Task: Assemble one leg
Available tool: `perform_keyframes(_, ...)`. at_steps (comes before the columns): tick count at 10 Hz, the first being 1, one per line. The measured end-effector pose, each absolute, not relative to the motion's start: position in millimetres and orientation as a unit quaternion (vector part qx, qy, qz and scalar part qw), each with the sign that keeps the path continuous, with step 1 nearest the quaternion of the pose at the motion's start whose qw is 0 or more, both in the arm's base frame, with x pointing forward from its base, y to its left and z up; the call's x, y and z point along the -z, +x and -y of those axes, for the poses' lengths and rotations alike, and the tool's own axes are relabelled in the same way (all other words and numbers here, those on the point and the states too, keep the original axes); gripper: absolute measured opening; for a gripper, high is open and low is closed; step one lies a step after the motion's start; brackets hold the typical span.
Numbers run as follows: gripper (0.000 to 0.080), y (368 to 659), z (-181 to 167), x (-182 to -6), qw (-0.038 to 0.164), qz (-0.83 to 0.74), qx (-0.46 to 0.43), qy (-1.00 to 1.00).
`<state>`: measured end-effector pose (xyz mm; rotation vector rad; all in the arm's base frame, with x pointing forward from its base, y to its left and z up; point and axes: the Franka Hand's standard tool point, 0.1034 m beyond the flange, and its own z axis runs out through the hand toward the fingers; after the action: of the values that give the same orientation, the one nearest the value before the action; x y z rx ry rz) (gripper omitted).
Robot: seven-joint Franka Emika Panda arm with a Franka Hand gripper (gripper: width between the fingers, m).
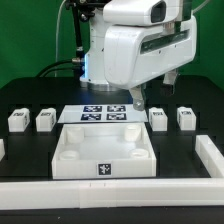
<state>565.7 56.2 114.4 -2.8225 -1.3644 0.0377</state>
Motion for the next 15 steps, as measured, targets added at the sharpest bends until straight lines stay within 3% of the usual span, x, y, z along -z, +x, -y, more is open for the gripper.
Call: perform_keyframes(15, 0.065, 564.8, -55.9, -112.6, 0.004, 0.447, -0.013, -0.895)
